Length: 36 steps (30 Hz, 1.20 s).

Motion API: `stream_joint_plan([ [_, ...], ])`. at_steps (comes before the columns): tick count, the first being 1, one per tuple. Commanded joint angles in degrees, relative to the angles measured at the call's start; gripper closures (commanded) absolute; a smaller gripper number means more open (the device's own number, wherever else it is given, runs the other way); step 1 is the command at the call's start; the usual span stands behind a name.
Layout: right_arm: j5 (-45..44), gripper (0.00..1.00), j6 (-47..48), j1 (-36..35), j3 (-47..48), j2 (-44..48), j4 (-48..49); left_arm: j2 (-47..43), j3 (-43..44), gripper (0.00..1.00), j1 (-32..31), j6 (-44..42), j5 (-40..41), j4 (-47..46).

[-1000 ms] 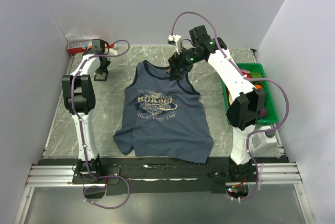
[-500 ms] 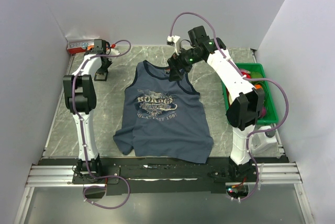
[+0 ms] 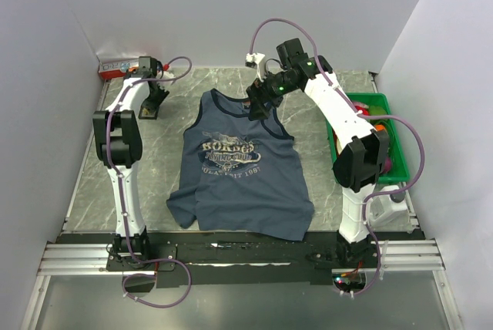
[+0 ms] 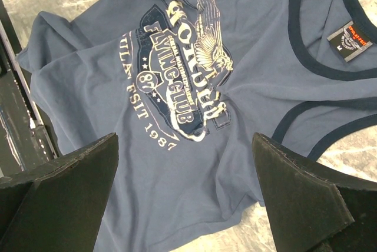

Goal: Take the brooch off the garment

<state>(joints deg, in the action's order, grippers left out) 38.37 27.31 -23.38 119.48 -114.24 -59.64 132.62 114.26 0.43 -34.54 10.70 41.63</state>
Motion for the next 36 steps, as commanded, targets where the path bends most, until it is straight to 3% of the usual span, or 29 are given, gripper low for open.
stream_joint_plan([
  [1,-0.4,0.00,1.1,-0.1,0.7,0.9,-0.3,-5.9,0.3,0.49,-0.1,4.0,-3.0,5.5],
  [4,-0.9,0.00,0.9,-0.3,1.3,1.2,0.2,-9.7,0.5,0.42,-0.2,8.3,-8.9,9.2],
  [7,-3.6,0.00,-0.6,-0.2,2.6,1.7,1.6,-12.0,7.0,0.34,-0.2,14.0,-15.7,14.2],
  [10,-14.1,0.00,-6.4,0.2,6.6,2.6,6.5,-13.3,14.9,0.22,-0.1,18.4,-23.1,15.7],
  [12,-19.1,0.00,-10.3,1.1,8.3,4.5,12.6,-14.6,18.3,0.01,-0.2,20.3,-28.7,14.2],
  [17,-38.7,0.00,-17.6,4.2,16.1,5.3,21.8,-21.7,17.6,0.01,2.0,31.2,-30.1,-0.6],
  [24,-63.1,0.00,-13.7,2.7,-4.4,19.7,54.7,-25.3,19.5,0.01,6.9,39.0,-27.3,-14.0],
  [27,-66.6,0.00,-9.5,0.6,-10.4,23.3,63.5,-25.5,19.7,0.01,7.0,39.5,-26.7,-15.3],
  [36,-70.5,0.00,-5.0,-4.0,-20.9,27.2,68.2,-24.9,16.3,0.01,7.0,41.9,-24.1,-16.2],
])
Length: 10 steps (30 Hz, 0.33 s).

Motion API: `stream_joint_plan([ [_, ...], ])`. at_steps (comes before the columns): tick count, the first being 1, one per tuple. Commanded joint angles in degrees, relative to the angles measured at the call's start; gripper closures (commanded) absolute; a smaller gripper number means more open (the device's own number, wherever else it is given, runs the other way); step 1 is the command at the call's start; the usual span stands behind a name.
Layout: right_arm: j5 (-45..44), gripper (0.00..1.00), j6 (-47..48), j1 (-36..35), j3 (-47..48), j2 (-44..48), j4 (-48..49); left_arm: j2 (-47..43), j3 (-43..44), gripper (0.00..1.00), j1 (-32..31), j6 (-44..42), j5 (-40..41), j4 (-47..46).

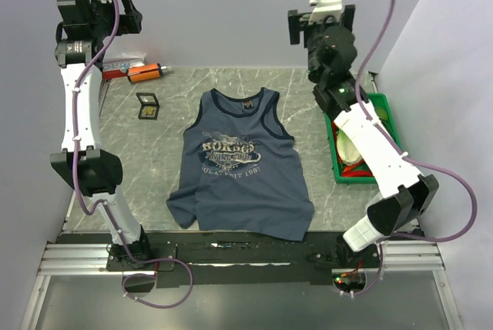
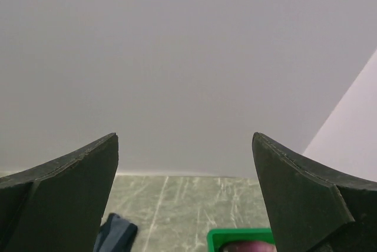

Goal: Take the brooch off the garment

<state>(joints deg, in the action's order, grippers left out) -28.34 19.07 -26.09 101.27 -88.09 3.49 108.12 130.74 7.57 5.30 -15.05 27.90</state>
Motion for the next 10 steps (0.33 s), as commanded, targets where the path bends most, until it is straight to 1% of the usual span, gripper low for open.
stream_joint_plan([
  [1,-3.8,0.00,3.9,-1.2,-2.3,0.6,5.2,-0.2,0.1,0.01,-0.1,1.3,2.0,-2.7],
  [5,-6.7,0.00,7.2,-1.2,-2.2,-0.8,9.8,0.6,1.8,0.01,0.1,0.5,3.3,-3.5],
  [6,-7.3,0.00,6.9,-1.2,-1.4,-1.3,8.0,0.8,1.7,0.01,0.1,0.6,3.1,-3.5],
  [10,-6.3,0.00,0.9,-1.3,2.4,-3.0,-1.2,1.0,1.2,0.01,0.1,0.9,1.7,-2.9],
])
